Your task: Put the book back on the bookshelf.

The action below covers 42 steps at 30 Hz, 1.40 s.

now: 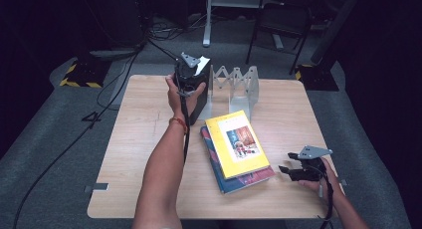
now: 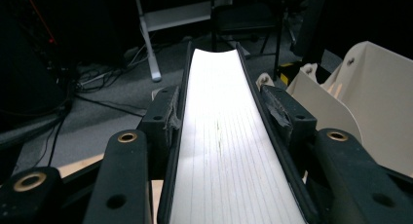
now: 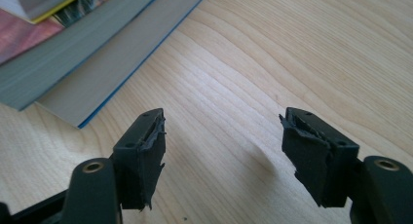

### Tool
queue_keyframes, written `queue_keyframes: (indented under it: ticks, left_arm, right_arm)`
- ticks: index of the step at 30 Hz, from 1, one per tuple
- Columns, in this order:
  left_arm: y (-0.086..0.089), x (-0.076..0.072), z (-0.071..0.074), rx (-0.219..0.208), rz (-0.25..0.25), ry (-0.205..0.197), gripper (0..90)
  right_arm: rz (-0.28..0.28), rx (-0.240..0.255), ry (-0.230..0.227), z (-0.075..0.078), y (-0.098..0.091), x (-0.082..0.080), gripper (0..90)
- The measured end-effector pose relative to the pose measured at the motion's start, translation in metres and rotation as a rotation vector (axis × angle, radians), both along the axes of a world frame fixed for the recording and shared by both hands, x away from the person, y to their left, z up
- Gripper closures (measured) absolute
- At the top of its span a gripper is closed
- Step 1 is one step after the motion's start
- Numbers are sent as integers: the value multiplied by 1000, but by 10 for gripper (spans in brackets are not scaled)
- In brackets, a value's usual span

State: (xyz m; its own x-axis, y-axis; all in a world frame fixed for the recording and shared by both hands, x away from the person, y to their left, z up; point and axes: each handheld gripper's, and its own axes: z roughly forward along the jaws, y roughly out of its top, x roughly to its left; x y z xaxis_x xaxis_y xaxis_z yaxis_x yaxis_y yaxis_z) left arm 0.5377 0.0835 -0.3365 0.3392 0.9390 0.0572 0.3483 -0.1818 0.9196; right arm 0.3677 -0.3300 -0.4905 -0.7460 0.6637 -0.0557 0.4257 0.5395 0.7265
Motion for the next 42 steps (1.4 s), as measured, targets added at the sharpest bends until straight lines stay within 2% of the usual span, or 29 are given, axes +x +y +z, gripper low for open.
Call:
queue_keyframes:
  ticks: [4, 8, 12, 14, 17, 20, 21, 25, 31, 33, 38, 42]
  left_arm:
    - [-5, 6, 2, 10, 13, -30, 525]
    - [-2, 8, -2, -7, 31, -21, 525]
    - [1, 8, -11, -17, 49, -23, 523]
    - [3, 7, -13, -35, 64, -27, 521]
    - [4, 6, -14, -19, 74, -27, 512]
    - [1, 2, -15, 40, 101, -24, 491]
    - [1, 0, -16, 52, 103, -41, 486]
    - [3, -4, -17, 18, 94, -40, 480]
    - [1, -5, -14, 63, 96, -38, 451]
    - [3, -6, -14, 51, 92, -35, 441]
    - [3, -8, -13, 59, 78, -34, 450]
    - [6, -9, -13, 36, 70, -23, 438]
  right_arm:
    - [-2, -6, 10, -2, 0, 2, 329]
    - [3, -6, 1, -1, 0, 1, 330]
    - [2, -5, -4, 0, -1, 0, 330]
    - [3, -7, -5, 0, 0, 0, 330]
    - [4, -9, -5, 0, 0, 0, 330]
    - [8, -9, -5, 1, 0, 0, 330]
    - [12, -7, -5, 1, 0, 0, 330]
    - [16, -2, -6, 3, 1, -1, 328]
    - [11, -7, -5, 3, 0, -1, 328]
    - [11, -3, -3, 4, 0, -1, 329]
    - [9, -2, -2, 4, 0, -1, 329]
    - [11, -4, -8, 4, 0, -2, 329]
